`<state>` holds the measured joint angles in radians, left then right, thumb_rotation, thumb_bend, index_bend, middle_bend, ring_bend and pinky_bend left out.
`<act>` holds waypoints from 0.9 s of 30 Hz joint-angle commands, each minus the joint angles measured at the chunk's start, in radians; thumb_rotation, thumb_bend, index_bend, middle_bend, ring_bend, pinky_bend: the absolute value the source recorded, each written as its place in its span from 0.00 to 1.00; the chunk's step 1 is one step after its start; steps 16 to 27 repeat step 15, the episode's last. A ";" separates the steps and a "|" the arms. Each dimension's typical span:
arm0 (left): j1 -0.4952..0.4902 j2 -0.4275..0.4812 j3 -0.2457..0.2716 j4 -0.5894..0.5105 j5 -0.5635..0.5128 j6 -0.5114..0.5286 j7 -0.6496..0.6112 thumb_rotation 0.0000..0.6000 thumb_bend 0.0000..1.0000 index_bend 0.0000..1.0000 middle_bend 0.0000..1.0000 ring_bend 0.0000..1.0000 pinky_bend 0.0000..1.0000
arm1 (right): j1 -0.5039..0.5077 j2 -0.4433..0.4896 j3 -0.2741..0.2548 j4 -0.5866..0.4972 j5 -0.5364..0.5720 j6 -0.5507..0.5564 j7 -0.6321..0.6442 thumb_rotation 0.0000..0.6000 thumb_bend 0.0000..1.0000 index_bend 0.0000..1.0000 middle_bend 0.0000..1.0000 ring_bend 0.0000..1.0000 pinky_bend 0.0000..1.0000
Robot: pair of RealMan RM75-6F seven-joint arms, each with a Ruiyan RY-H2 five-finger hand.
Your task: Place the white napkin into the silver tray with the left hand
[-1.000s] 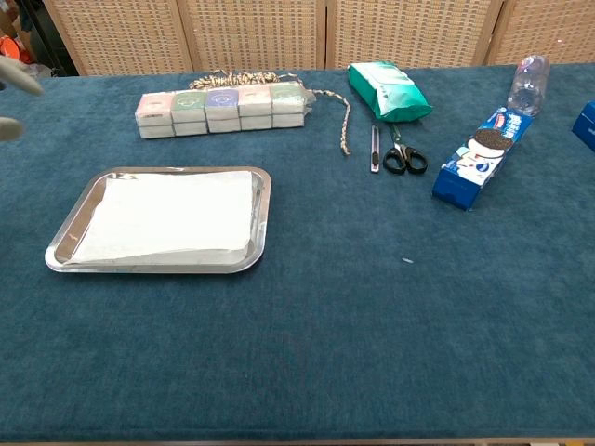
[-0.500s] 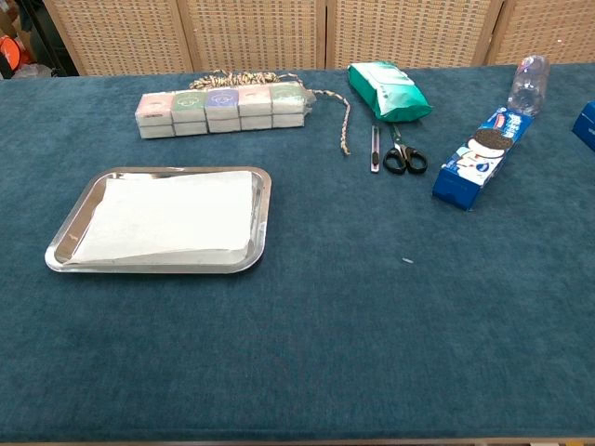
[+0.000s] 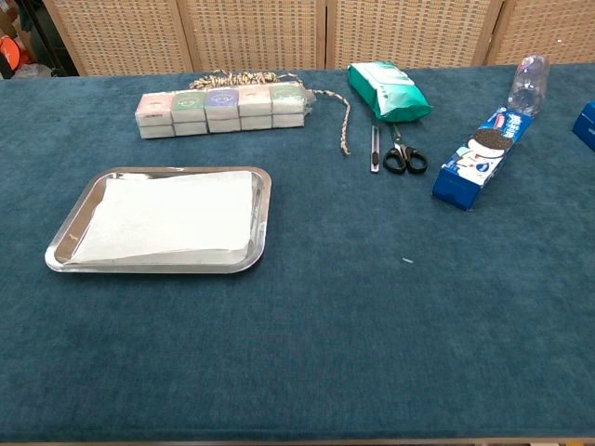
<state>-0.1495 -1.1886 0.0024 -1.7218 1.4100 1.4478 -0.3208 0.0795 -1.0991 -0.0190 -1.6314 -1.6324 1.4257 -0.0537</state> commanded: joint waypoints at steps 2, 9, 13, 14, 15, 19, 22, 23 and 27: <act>-0.003 -0.008 -0.001 0.009 0.011 -0.016 0.016 0.70 0.18 0.27 0.00 0.00 0.00 | 0.010 -0.003 0.004 -0.001 0.019 -0.020 -0.008 1.00 0.00 0.00 0.00 0.00 0.00; 0.004 -0.010 -0.001 0.013 0.030 -0.019 0.031 0.70 0.18 0.27 0.00 0.00 0.00 | 0.012 -0.001 0.001 -0.004 0.020 -0.021 -0.009 1.00 0.00 0.00 0.00 0.00 0.00; 0.011 -0.010 -0.001 0.006 0.048 -0.008 0.036 0.70 0.18 0.27 0.00 0.00 0.00 | 0.008 0.001 -0.006 -0.005 0.009 -0.011 -0.008 1.00 0.00 0.00 0.00 0.00 0.00; 0.013 -0.010 0.001 0.005 0.054 -0.006 0.041 0.70 0.18 0.27 0.00 0.00 0.00 | 0.007 0.002 -0.007 -0.005 0.006 -0.008 -0.007 1.00 0.00 0.00 0.00 0.00 0.00; 0.015 -0.011 0.004 0.005 0.060 -0.004 0.047 0.70 0.18 0.27 0.00 0.00 0.00 | 0.006 0.003 -0.009 -0.005 0.004 -0.005 -0.005 1.00 0.00 0.00 0.00 0.00 0.00; 0.015 -0.011 0.004 0.005 0.060 -0.004 0.047 0.70 0.18 0.27 0.00 0.00 0.00 | 0.006 0.003 -0.009 -0.005 0.004 -0.005 -0.005 1.00 0.00 0.00 0.00 0.00 0.00; 0.015 -0.011 0.004 0.005 0.060 -0.004 0.047 0.70 0.18 0.27 0.00 0.00 0.00 | 0.006 0.003 -0.009 -0.005 0.004 -0.005 -0.005 1.00 0.00 0.00 0.00 0.00 0.00; 0.015 -0.011 0.004 0.005 0.060 -0.004 0.047 0.70 0.18 0.27 0.00 0.00 0.00 | 0.006 0.003 -0.009 -0.005 0.004 -0.005 -0.005 1.00 0.00 0.00 0.00 0.00 0.00; 0.015 -0.011 0.004 0.005 0.060 -0.004 0.047 0.70 0.18 0.27 0.00 0.00 0.00 | 0.006 0.003 -0.009 -0.005 0.004 -0.005 -0.005 1.00 0.00 0.00 0.00 0.00 0.00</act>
